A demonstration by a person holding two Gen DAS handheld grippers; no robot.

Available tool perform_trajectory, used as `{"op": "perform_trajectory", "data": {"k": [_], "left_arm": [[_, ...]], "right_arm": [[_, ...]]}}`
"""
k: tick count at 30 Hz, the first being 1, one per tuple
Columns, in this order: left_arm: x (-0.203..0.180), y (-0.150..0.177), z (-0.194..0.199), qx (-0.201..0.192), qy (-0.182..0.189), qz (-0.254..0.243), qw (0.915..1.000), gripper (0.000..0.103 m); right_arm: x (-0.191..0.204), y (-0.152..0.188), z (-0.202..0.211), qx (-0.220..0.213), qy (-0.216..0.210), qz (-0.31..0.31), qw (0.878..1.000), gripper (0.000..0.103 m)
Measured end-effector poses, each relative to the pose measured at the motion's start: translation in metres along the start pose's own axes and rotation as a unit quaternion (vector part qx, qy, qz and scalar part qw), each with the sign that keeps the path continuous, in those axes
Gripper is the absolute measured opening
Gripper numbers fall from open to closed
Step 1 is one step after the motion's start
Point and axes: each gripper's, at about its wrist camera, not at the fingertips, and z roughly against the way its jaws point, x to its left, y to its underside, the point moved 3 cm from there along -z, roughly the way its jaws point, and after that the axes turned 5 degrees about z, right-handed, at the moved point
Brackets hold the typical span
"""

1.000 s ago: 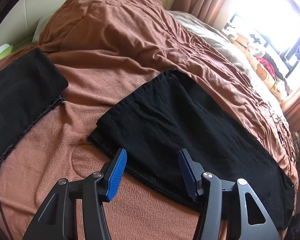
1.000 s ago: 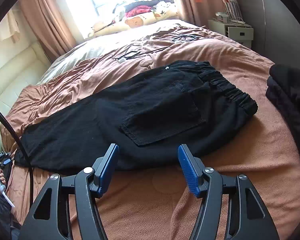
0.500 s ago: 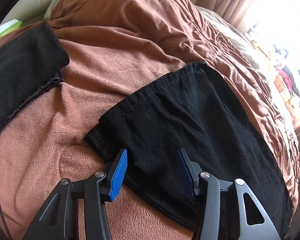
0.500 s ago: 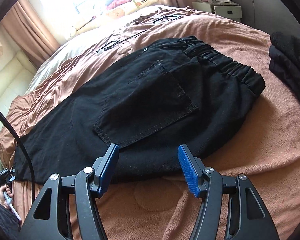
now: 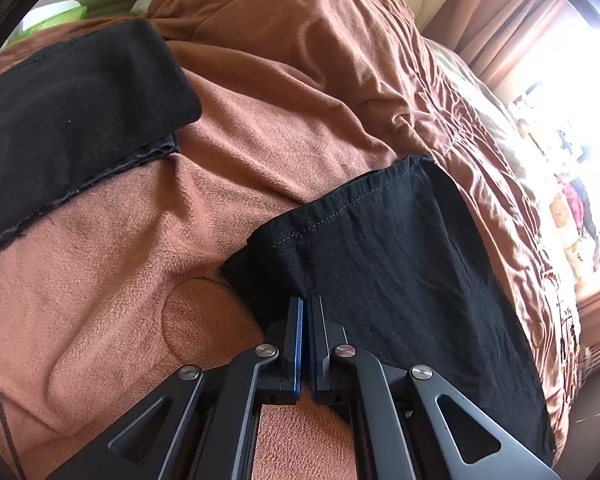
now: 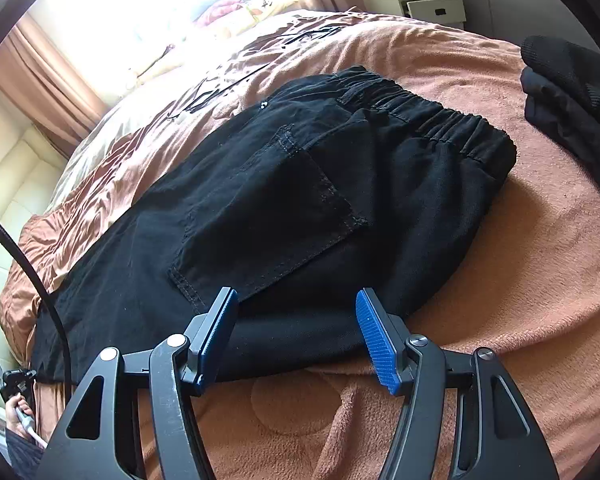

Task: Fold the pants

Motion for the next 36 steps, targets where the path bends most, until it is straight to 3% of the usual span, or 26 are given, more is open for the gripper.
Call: {"op": "perform_trajectory", "data": {"k": [10, 13, 14, 15, 18, 24, 32, 36], "left_arm": [[0.013, 0.003, 0.001, 0.023, 0.000, 0.028, 0.9993, 0.006], [0.019, 0.004, 0.000, 0.030, 0.007, 0.046, 0.9985, 0.025], [0.020, 0.005, -0.001, 0.033, 0.010, 0.050, 0.9982, 0.038], [0.020, 0.005, -0.002, 0.034, 0.015, 0.052, 0.9979, 0.045], [0.019, 0.006, -0.004, 0.035, 0.017, 0.052, 0.9979, 0.047], [0.028, 0.000, -0.015, 0.029, 0.053, 0.088, 0.9943, 0.046], [0.033, -0.007, -0.018, 0.017, 0.090, 0.105, 0.9902, 0.044], [0.030, 0.003, -0.013, 0.028, 0.093, 0.100, 0.9902, 0.044]], "right_arm": [[-0.014, 0.002, 0.012, -0.008, 0.003, -0.027, 1.000, 0.060], [-0.018, 0.002, 0.013, -0.005, -0.007, -0.040, 0.999, 0.060], [-0.019, 0.003, 0.013, -0.006, -0.009, -0.045, 0.999, 0.060], [-0.020, 0.003, 0.013, -0.005, -0.012, -0.051, 0.999, 0.060], [-0.024, 0.003, 0.014, -0.006, -0.029, -0.073, 0.997, 0.073], [-0.040, 0.004, 0.012, -0.015, -0.053, -0.124, 0.991, 0.073], [-0.073, 0.007, 0.000, -0.049, -0.118, -0.220, 0.967, 0.073], [-0.083, 0.011, -0.001, -0.056, -0.101, -0.241, 0.964, 0.069]]}}
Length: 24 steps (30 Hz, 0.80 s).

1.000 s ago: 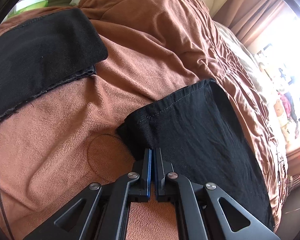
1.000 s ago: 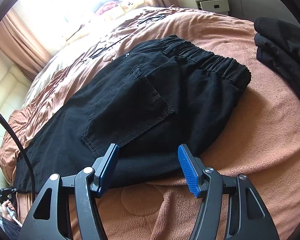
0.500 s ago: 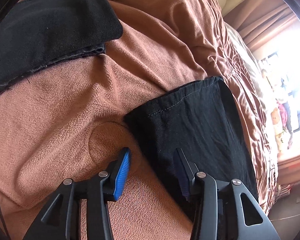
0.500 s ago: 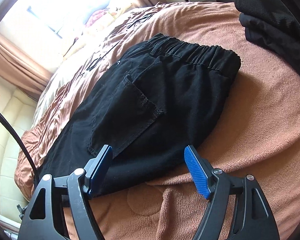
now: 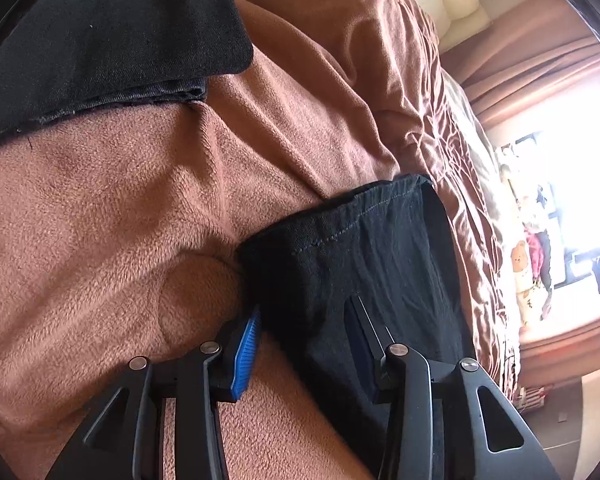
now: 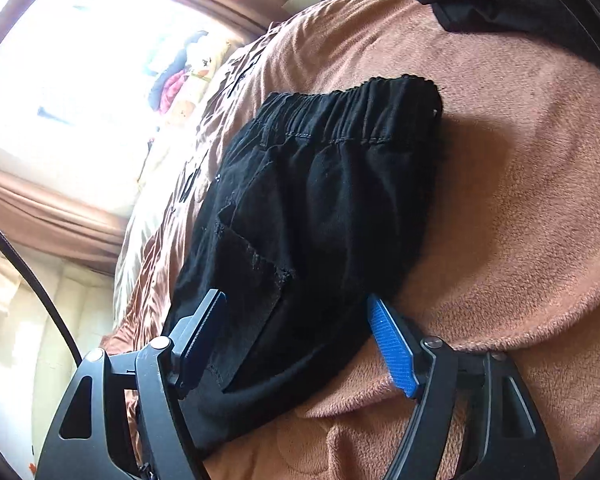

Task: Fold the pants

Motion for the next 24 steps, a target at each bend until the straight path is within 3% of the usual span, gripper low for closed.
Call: {"op": "perform_trajectory", "data": {"k": [5, 13, 15, 18, 22, 24], "left_arm": [[0.003, -0.004, -0.004, -0.002, 0.009, 0.009, 0.9999, 0.039], [0.007, -0.013, -0.013, -0.021, 0.032, 0.025, 0.9990, 0.024], [0.005, -0.013, -0.013, -0.018, 0.040, 0.027, 0.9987, 0.009], [0.003, -0.016, -0.009, -0.019, 0.057, 0.036, 0.9976, 0.007], [-0.010, -0.021, 0.003, -0.022, 0.079, 0.026, 0.9963, 0.005], [-0.018, -0.022, 0.010, -0.025, 0.088, 0.018, 0.9956, 0.005]], "right_arm": [[-0.007, 0.000, 0.022, -0.031, 0.058, -0.021, 0.998, 0.070], [-0.014, -0.013, 0.000, -0.043, 0.014, -0.006, 0.999, 0.069], [-0.019, -0.013, -0.005, -0.053, 0.004, 0.003, 0.999, 0.048], [-0.032, -0.011, -0.011, -0.053, -0.001, 0.003, 0.999, 0.018], [-0.044, -0.011, -0.003, -0.058, -0.055, -0.035, 0.996, 0.012], [-0.039, -0.015, 0.006, -0.069, -0.069, -0.025, 0.995, 0.010]]}}
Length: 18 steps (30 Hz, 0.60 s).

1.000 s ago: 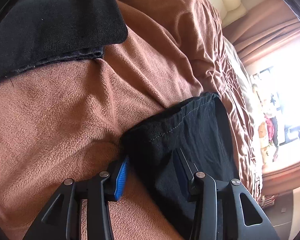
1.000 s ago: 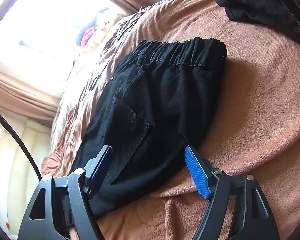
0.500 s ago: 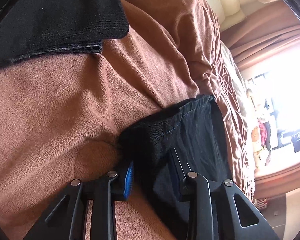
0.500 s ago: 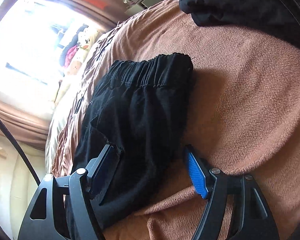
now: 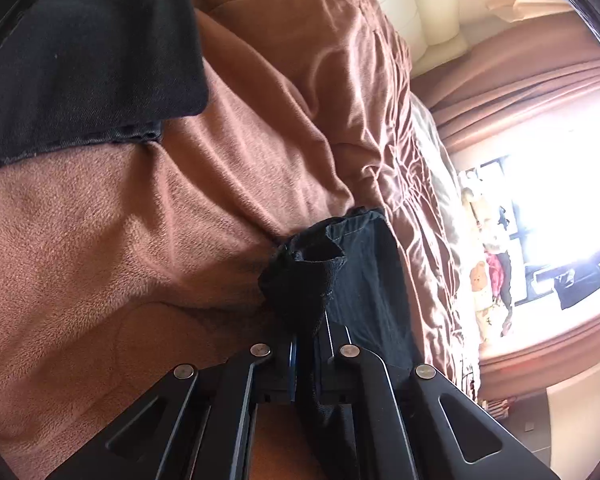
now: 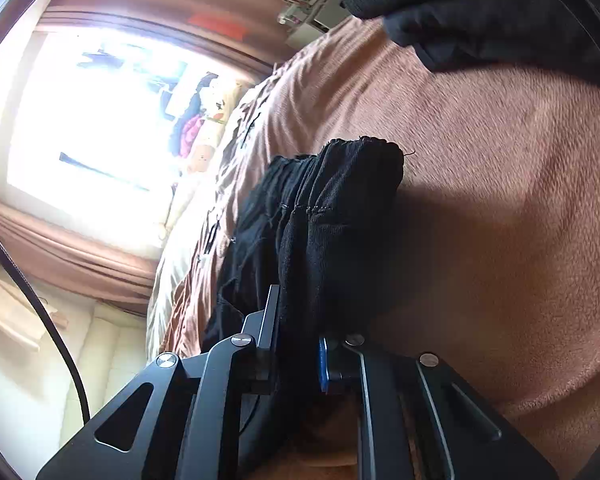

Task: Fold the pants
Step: 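Lift the grasped pants edges with both tools and carry them over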

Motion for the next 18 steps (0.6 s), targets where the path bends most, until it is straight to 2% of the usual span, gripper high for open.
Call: {"op": "perform_trajectory", "data": {"k": [6, 11, 18], "left_arm": [[-0.015, -0.002, 0.013, 0.002, 0.010, -0.011, 0.9999, 0.005], [-0.026, -0.005, 0.027, 0.008, 0.011, -0.025, 0.9996, 0.005], [-0.044, -0.009, 0.056, 0.007, 0.023, -0.041, 0.9989, 0.005]], "right_arm": [[0.013, -0.003, 0.013, -0.002, -0.021, 0.018, 1.000, 0.007], [0.020, -0.012, 0.008, 0.002, -0.012, 0.048, 0.999, 0.006], [0.038, -0.023, 0.026, 0.002, -0.006, 0.062, 0.998, 0.006]]}}
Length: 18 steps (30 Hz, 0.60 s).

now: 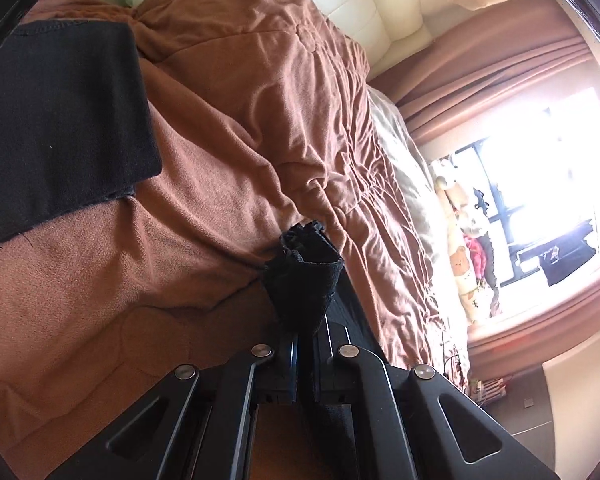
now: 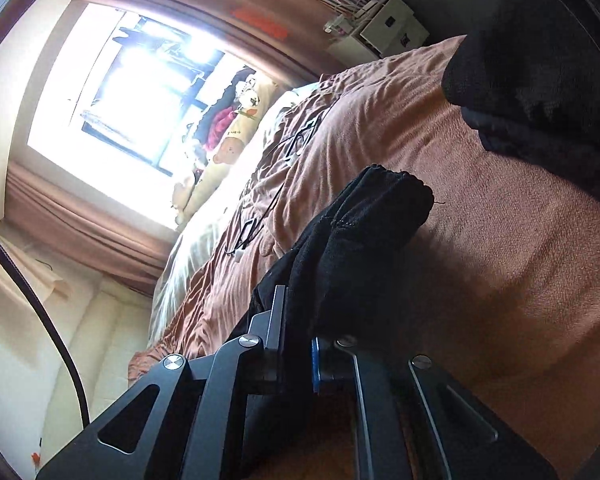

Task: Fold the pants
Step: 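Lift the grasped pants edges with both tools and carry them over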

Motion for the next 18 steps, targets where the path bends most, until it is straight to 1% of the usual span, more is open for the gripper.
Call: {"op": "perform_trajectory", "data": {"k": [4, 7, 13, 18], "left_arm": [[-0.001, 0.001, 0.020, -0.004, -0.001, -0.011, 0.9999, 0.005], [0.004, 0.005, 0.036, 0.001, -0.006, -0.019, 0.9998, 0.005], [0.025, 0.012, 0.069, 0.003, -0.009, -0.019, 0.9998, 0.005], [0.045, 0.017, 0.099, 0.001, -0.009, -0.020, 0.9998, 0.005]], "right_arm": [[0.001, 0.000, 0.017, 0.002, 0.001, 0.002, 1.000, 0.006], [0.000, 0.006, 0.029, 0.009, 0.005, 0.010, 1.000, 0.006], [-0.001, 0.017, 0.067, 0.021, 0.013, 0.018, 1.000, 0.006], [-0.003, 0.026, 0.100, 0.020, 0.017, 0.023, 0.999, 0.006]]}}
